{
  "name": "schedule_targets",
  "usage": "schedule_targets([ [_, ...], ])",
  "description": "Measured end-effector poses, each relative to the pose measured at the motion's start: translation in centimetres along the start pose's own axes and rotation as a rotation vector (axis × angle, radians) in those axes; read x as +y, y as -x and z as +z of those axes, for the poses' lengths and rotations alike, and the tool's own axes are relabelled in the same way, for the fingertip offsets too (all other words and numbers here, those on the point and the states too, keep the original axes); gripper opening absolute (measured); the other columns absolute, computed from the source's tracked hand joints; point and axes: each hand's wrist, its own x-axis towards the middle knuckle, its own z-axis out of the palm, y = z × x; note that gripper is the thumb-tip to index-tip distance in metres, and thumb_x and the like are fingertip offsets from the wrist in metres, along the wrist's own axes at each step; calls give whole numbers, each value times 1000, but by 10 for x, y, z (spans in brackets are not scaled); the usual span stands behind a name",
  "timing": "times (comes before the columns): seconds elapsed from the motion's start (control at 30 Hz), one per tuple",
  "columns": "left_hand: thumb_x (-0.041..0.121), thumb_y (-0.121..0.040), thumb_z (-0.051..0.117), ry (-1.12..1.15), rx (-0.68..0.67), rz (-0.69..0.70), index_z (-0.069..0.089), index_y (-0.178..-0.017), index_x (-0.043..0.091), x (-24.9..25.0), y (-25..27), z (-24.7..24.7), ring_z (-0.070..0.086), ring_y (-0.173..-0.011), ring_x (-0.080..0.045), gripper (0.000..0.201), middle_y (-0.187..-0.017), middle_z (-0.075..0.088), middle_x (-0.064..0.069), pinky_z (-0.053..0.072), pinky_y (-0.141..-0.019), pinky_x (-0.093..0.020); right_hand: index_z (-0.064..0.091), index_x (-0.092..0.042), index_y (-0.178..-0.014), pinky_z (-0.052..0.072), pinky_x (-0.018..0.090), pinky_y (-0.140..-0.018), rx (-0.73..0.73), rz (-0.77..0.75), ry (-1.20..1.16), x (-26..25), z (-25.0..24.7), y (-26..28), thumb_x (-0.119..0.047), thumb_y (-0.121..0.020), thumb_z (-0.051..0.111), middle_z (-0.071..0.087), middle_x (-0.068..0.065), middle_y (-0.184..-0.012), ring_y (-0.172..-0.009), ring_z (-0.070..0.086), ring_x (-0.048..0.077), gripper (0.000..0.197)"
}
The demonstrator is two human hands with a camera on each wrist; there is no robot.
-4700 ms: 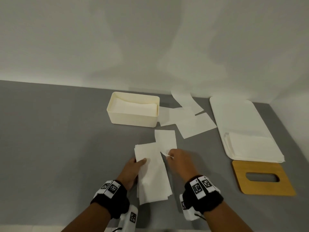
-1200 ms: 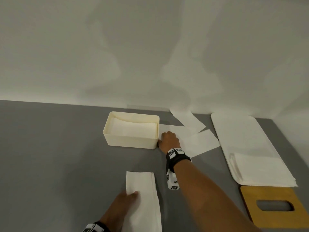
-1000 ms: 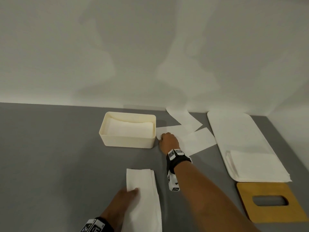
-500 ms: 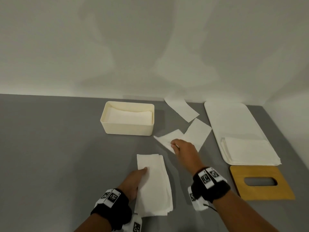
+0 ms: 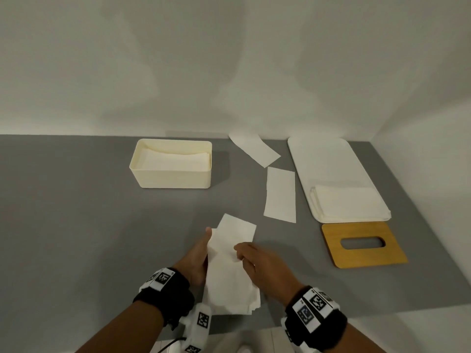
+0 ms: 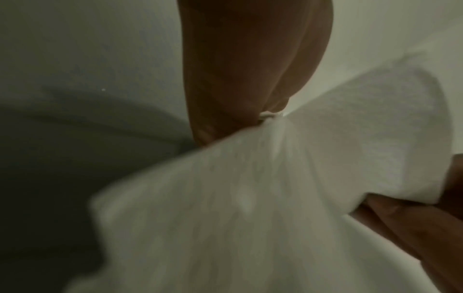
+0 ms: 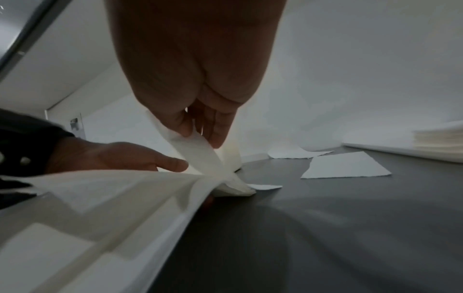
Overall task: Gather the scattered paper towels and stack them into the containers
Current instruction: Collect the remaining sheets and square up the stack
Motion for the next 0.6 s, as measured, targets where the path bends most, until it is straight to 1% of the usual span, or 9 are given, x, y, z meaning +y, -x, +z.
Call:
schedule_targets([
  [0.13, 65, -94, 24, 15, 9, -7, 70, -105, 14, -4, 5, 3, 72, -85, -29, 70, -101, 74, -16, 51, -86, -44, 60, -9, -96, 53, 37, -78, 26, -80, 10, -1, 5, 15, -12, -91, 39, 66, 5, -103, -87, 61, 24, 21],
  [0.23, 67, -92, 33, 31, 17, -11, 66, -120, 16, -3, 7, 1, 67, -104, -34, 67, -117, 69, -16, 50, -93, -47, 58, -12, -87, 55, 35, -75, -14, -134, 31, 0, 12, 28, -14, -89, 35, 67, 4, -106, -88, 65, 24, 23],
  [0.3, 56, -95, 41, 25, 12, -8, 65, -121, 14, -3, 8, 0, 66, -104, -34, 54, -116, 69, -17, 50, -92, -46, 58, -15, -82, 57, 28, -67, 7, -172, 39, 2, 15, 35, -15, -86, 38, 69, 2, -101, -79, 67, 20, 21],
  [0.37, 37, -97, 50, -10, 8, -5, 64, -116, 9, -4, 7, -2, 66, -96, -34, 37, -106, 72, -18, 51, -86, -45, 57, -19, -78, 56, 19, -61, 33, -199, 57, 4, 19, 41, -11, -81, 51, 70, -2, -97, -73, 68, 14, 10],
  [0.4, 27, -96, 53, -27, 5, -8, 62, -117, 6, -4, 8, -1, 66, -95, -35, 31, -103, 72, -19, 52, -83, -44, 56, -21, -78, 55, 17, -63, 38, -219, 64, 4, 21, 44, -8, -76, 61, 70, -3, -98, -75, 69, 12, 14],
  [0.5, 6, -94, 51, -81, 38, -13, 57, -121, -3, -7, 4, -4, 63, -96, -38, 28, -108, 68, -24, 51, -84, -46, 57, -29, -86, 53, 20, -81, 43, -185, 76, 12, 24, 49, -9, -55, 86, 71, -5, -105, -92, 69, 10, 47],
  [0.53, 4, -94, 51, -97, 64, -5, 56, -122, -5, -9, 1, -7, 62, -97, -39, 29, -110, 67, -26, 51, -86, -47, 57, -29, -91, 54, 24, -84, 67, -161, 48, 16, 21, 47, -12, -54, 87, 71, -4, -105, -94, 68, 11, 52],
  [0.57, 3, -94, 52, -109, 83, 7, 55, -123, -7, -11, -2, -10, 63, -98, -39, 31, -113, 66, -27, 51, -87, -47, 59, -27, -95, 55, 27, -83, 109, -119, -1, 22, 18, 41, -11, -60, 83, 71, -3, -104, -93, 68, 13, 46],
  [0.6, 3, -93, 53, -118, 98, 20, 55, -123, -9, -12, -5, -13, 63, -97, -39, 32, -116, 64, -29, 51, -85, -46, 64, -23, -98, 55, 28, -82, 167, -46, -39, 29, 12, 32, -9, -70, 74, 71, -1, -102, -92, 68, 15, 33],
])
